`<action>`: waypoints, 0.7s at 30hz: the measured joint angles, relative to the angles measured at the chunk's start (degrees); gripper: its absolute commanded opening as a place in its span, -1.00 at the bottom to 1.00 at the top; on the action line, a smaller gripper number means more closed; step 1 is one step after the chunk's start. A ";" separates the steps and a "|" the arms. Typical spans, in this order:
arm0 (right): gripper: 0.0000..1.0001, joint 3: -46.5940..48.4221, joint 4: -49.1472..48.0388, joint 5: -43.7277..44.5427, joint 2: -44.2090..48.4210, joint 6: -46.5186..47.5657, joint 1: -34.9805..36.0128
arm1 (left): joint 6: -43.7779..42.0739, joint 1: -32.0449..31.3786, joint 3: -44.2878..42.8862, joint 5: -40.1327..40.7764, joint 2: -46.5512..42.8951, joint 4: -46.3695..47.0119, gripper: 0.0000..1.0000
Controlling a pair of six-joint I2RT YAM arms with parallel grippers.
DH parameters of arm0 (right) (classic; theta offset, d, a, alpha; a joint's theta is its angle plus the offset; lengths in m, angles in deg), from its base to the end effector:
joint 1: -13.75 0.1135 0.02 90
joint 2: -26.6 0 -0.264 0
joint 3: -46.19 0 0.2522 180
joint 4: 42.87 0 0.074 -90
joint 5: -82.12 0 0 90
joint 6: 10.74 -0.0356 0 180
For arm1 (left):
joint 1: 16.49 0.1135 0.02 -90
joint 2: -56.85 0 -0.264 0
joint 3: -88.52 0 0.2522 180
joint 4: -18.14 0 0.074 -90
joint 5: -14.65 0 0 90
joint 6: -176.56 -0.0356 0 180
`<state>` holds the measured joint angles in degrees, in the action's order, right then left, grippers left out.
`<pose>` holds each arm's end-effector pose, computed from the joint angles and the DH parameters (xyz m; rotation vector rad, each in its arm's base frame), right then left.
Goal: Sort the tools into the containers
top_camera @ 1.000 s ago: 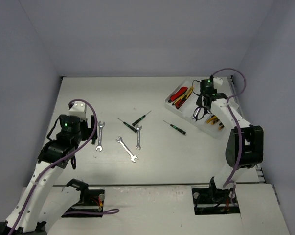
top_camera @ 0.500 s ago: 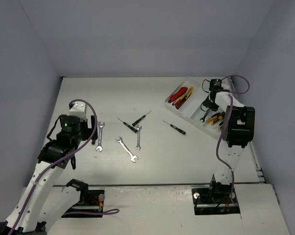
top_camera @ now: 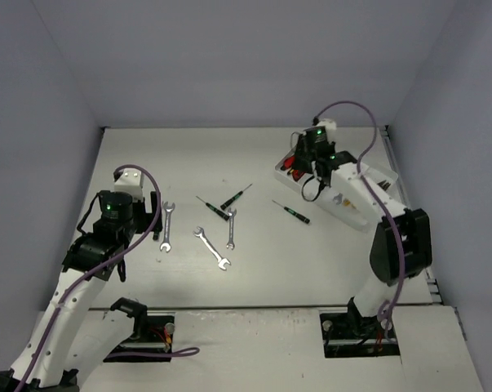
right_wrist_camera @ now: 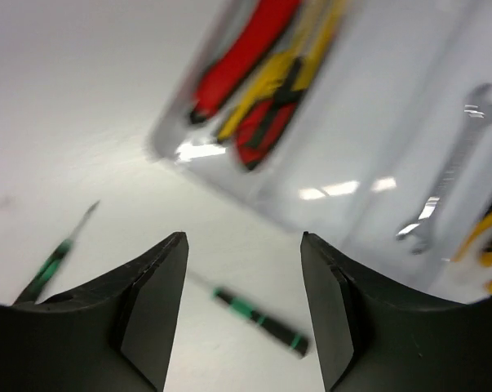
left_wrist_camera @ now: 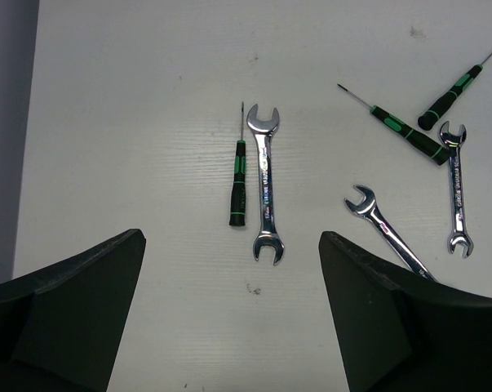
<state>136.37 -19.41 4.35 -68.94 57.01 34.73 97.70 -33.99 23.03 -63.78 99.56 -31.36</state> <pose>0.3686 0.1333 0.3003 0.1538 2.0646 0.2442 0.1507 -0.0400 0.3413 -0.0139 2.0286 -0.1098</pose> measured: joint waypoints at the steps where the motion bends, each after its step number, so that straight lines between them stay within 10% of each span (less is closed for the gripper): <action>1: 0.08 -0.69 -0.21 0.04 0.86 -0.15 3.40 | 0.00 0.04 0.00 0.00 -0.06 0.00 0.70; 12: 0.05 -1.08 0.06 4.76 -11.90 -8.43 31.27 | 0.02 0.37 0.00 -0.12 -0.53 0.00 0.70; 21: -0.10 3.34 -0.03 6.93 -22.13 -14.36 34.85 | 0.02 0.37 0.00 -0.20 -0.67 0.00 0.70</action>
<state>139.72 -19.44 11.27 -91.06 42.65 69.59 97.72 -33.61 23.03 -63.98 98.89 -31.36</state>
